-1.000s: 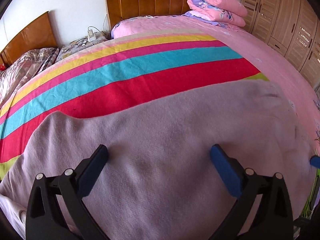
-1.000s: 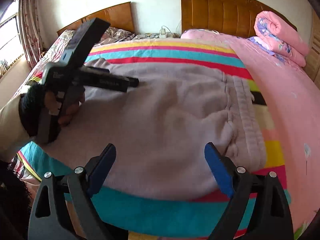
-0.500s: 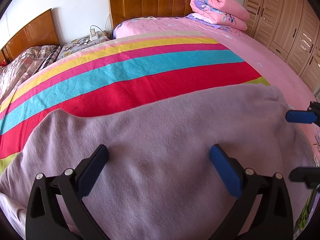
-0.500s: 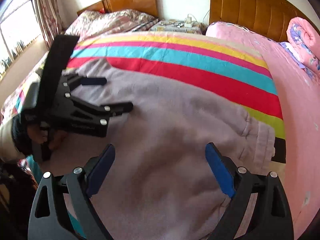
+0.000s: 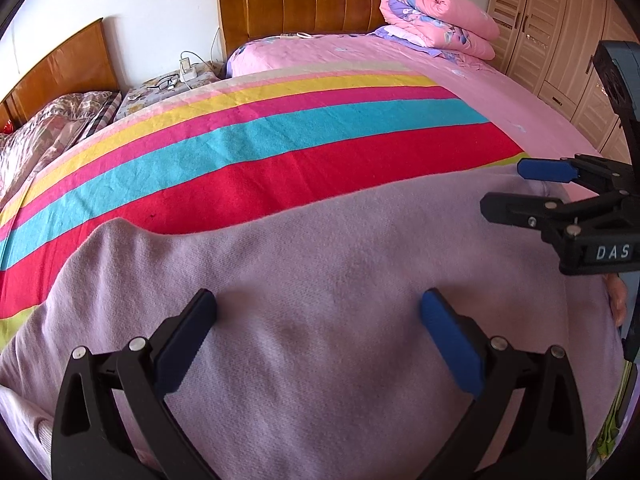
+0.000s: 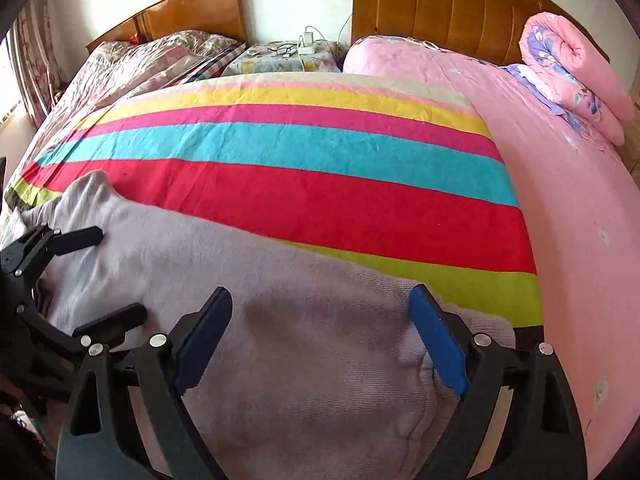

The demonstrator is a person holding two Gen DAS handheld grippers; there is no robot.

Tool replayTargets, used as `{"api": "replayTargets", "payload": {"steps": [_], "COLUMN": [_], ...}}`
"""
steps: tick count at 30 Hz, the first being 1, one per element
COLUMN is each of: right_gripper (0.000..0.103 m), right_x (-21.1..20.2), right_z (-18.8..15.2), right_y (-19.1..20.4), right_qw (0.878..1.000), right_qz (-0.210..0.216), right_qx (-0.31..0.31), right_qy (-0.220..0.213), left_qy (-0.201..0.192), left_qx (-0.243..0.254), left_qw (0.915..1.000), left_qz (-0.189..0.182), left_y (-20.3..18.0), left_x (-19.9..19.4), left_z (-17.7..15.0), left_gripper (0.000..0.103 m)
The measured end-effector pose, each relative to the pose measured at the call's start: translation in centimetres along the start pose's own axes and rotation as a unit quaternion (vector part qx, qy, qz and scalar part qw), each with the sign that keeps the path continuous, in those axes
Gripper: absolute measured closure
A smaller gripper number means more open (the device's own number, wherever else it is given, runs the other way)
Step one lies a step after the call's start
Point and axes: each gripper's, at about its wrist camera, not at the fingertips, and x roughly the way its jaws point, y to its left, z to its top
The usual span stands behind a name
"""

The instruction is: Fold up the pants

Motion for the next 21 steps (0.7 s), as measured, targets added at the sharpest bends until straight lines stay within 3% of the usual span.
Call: {"api": "replayTargets", "payload": {"steps": [3,5,7,10,11,14,17,21], "right_gripper": [0.016,0.015,0.014,0.014,0.014,0.014,0.014,0.014], "right_x": [-1.4,-3.4,-5.6,-8.1,-8.7,-9.7,-9.2,-6.8], "right_z": [-0.3,-0.6,-1.2,-2.5,-3.0,-4.4,-5.1,-3.1], "right_y": [-0.1,0.2,0.3,0.6,0.9,2.7,5.5,10.9], "right_qw": [1.000,0.999,0.998,0.998,0.998,0.998,0.997,0.992], "right_qz": [-0.007,-0.022,-0.016,-0.014,-0.007,0.021,0.060,0.108], "right_qx": [0.017,0.018,0.021,0.021,0.019,0.009,-0.010,-0.054], "right_qy": [-0.023,-0.041,-0.054,-0.065,-0.066,-0.066,-0.055,-0.040], "left_qy": [0.014,0.037,0.009,-0.060,-0.062,-0.022,-0.017,-0.023], "left_qx": [0.004,-0.023,-0.045,-0.022,-0.019,-0.055,-0.085,-0.127], "left_qw": [0.9999,0.9985,0.9963,0.9974,0.9977,0.9982,0.9961,0.9910], "left_qz": [-0.005,-0.033,-0.073,-0.033,-0.018,0.000,-0.012,0.035], "left_y": [0.1,1.0,2.4,5.4,6.9,12.6,17.3,22.1], "left_x": [-0.1,-1.3,-4.5,-8.9,-9.4,-9.1,-10.6,-12.9], "left_z": [0.3,0.8,1.7,2.9,2.9,1.2,-2.3,-6.5], "left_gripper": [0.001,0.002,0.001,0.001,0.001,0.002,0.002,0.002]}}
